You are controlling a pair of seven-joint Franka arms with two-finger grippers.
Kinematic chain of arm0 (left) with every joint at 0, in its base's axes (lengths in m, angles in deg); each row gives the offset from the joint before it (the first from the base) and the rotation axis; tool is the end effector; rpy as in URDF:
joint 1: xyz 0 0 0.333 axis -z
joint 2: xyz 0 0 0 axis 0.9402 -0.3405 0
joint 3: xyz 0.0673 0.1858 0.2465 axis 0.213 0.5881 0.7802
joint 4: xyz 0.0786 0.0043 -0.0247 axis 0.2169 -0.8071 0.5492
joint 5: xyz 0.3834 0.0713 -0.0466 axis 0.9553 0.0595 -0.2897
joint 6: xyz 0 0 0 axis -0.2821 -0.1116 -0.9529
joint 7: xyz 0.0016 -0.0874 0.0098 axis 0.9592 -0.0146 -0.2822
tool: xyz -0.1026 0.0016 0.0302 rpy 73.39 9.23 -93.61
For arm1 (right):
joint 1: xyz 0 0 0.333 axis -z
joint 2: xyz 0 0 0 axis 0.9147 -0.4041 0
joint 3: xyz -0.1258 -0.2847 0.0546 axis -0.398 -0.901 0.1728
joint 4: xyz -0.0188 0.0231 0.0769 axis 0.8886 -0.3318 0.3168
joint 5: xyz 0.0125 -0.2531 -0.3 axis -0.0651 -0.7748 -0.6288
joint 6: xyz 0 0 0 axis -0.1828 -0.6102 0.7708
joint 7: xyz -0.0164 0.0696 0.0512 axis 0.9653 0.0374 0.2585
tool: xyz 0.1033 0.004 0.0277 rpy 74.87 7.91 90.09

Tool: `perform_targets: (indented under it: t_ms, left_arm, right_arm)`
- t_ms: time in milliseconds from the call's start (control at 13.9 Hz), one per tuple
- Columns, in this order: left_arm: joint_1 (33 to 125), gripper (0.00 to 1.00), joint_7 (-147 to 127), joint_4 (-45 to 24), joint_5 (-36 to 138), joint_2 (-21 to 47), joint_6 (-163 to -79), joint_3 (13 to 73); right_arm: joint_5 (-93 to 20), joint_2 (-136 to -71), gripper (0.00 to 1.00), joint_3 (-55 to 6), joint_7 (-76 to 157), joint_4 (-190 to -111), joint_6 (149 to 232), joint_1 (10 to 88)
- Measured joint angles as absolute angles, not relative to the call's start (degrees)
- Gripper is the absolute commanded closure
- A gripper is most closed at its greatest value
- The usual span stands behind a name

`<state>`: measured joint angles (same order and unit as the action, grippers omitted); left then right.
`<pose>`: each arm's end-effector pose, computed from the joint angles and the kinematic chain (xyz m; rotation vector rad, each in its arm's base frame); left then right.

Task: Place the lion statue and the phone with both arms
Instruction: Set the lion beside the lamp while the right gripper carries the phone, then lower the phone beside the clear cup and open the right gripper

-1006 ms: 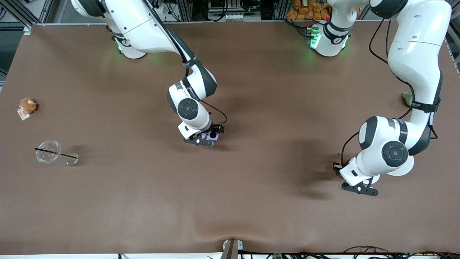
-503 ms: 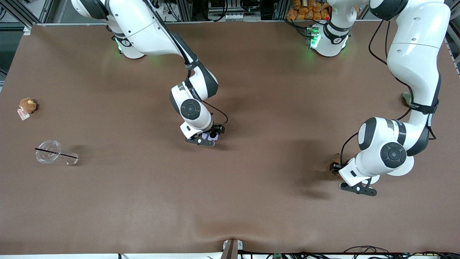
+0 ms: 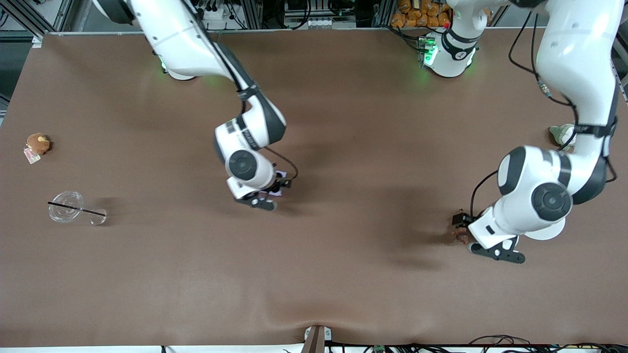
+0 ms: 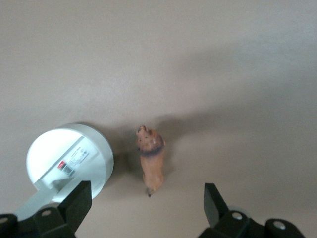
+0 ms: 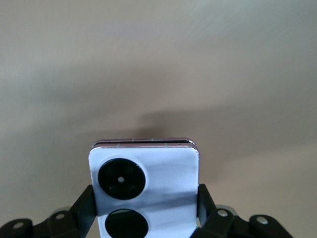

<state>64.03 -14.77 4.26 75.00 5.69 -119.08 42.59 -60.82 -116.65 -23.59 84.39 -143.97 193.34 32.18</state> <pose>0.6941 -0.1022 0.3495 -3.0601 0.3985 0.0252 0.5797 0.3443 0.2432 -3.0804 0.4404 0.3474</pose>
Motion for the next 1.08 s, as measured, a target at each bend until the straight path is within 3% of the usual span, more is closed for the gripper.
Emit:
perform_targets:
  t_ms: [503,790,1078]
  left_arm:
    - [63.82,0.0,-14.55,4.98,72.88,22.55,-106.09,42.42]
    - [61.62,0.0,-14.33,5.06,69.06,29.27,-97.83,42.77]
    - [59.44,0.0,-14.31,5.05,64.47,35.23,-90.43,42.86]
  right_arm:
    - [-61.2,-110.51,1.0,-25.37,70.0,-143.31,185.39,48.4]
    - [-62.23,-110.8,1.0,-25.48,53.25,-143.85,186.38,60.06]
    - [-63.82,-114.71,1.0,-25.4,45.48,-145.07,192.44,65.19]
